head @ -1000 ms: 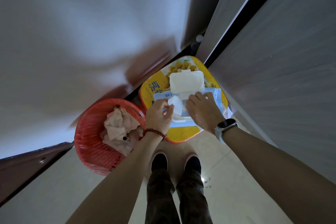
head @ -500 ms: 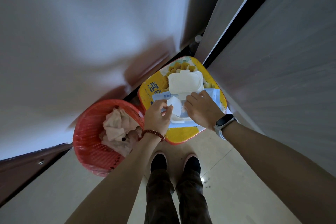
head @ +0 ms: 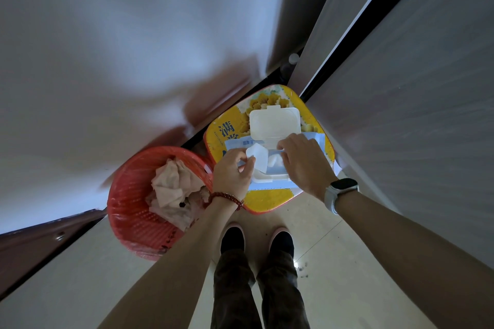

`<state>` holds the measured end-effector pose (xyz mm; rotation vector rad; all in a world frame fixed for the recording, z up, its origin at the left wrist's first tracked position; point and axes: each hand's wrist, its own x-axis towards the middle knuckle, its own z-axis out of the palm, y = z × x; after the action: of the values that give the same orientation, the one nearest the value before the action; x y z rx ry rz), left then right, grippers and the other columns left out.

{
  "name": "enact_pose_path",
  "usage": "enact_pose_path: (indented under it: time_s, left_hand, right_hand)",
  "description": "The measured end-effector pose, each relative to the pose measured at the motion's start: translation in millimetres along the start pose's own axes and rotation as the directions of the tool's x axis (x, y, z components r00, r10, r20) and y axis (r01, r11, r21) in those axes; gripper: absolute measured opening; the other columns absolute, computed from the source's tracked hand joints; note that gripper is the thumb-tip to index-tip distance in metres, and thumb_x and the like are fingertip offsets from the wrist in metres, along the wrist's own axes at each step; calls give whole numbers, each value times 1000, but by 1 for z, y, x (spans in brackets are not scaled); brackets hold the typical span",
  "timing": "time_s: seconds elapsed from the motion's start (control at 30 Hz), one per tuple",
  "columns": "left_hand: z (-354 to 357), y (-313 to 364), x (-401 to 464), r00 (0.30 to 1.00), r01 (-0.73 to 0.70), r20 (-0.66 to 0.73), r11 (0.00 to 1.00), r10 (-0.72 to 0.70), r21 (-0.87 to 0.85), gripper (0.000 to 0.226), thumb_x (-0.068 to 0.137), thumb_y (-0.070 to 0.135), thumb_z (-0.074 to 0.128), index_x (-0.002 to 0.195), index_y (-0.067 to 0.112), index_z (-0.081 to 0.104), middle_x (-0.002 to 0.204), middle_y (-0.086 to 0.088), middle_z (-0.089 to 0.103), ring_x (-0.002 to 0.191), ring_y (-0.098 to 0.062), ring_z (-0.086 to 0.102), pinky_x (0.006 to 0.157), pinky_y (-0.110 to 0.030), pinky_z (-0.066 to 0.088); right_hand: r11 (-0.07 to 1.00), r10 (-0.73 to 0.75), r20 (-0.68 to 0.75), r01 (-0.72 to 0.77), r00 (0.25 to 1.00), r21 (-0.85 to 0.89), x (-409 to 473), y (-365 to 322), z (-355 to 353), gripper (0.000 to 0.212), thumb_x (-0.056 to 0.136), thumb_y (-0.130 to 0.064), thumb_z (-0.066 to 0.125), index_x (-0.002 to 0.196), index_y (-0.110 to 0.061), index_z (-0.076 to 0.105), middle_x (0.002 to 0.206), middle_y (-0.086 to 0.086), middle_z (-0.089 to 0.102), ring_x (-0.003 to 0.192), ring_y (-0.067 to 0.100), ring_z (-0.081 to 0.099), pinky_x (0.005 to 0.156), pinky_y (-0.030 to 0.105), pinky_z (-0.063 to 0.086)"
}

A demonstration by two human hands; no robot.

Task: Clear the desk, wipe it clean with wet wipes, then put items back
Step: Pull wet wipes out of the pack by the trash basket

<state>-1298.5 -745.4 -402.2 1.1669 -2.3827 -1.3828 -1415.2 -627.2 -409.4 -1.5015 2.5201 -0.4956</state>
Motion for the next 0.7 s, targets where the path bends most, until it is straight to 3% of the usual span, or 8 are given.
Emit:
enact_pose_path:
  time_s: [0.13,0.23,0.33,0.47,0.5,0.57,0.63,0.7]
  left_hand:
    - [0,1,0,1000,8,-11,1000,-8,15,16,83,6,61,73,-5,58,79,-17,62,74,-21,56,58,-5,42]
    - [0,3,0,1000,18,-5,1000,-18,3,15,83,4,60,73,-7,58,81,-21,63,74,-18,53,59,1,41]
    - [-1,3,1,1000,24,7,1000,-24,-6,15,83,5,60,74,-7,59,77,-14,58,73,-17,53,59,3,39]
    - [-2,1,1,999,42,28,999,-42,-10,16,84,7,60,73,-6,59,78,-14,60,75,-16,54,60,2,40]
    - [-3,1,1,998,44,34,999,-44,-11,16,84,7,59,73,-5,59,78,-13,60,76,-16,54,60,2,40]
    - [-3,2,1,999,33,34,999,-33,-2,16,84,7,59,73,-4,59,77,-8,57,75,-16,53,59,2,38]
    - [-3,4,1,999,32,26,999,-32,7,14,84,6,59,76,-6,59,79,-5,54,73,-16,50,58,3,36]
    - [-3,6,1,999,40,21,999,-41,6,13,84,5,59,77,-7,59,80,-5,53,72,-16,49,58,3,36]
  right_hand:
    - [994,-106,93,106,990,8,-11,-1,-3,31,70,-8,75,97,-11,60,87,13,61,79,32,59,59,41,46]
    - [991,-121,109,127,987,-44,-5,-1,-1,29,66,-5,79,88,-11,62,84,14,60,73,32,57,54,38,44]
    - [983,-151,129,162,980,-83,2,-2,1,28,62,-4,80,81,-8,61,78,13,59,66,30,55,50,36,42]
    - [982,-164,119,174,979,-76,4,1,-1,21,69,-1,74,79,-6,56,74,12,58,61,29,52,47,34,37]
    - [987,-144,112,150,983,-50,4,2,-2,19,72,0,71,79,-5,55,73,13,57,60,29,52,47,35,36]
    - [994,23,119,-35,993,101,5,0,-4,6,83,1,60,82,-2,55,76,15,57,66,30,52,54,38,39]
    - [896,267,125,-294,955,333,5,0,-5,9,91,-3,48,89,1,56,86,17,58,77,27,51,69,30,40]
    - [823,363,105,-372,926,430,1,1,-9,10,89,-5,52,96,1,56,93,16,60,83,22,50,75,20,36]
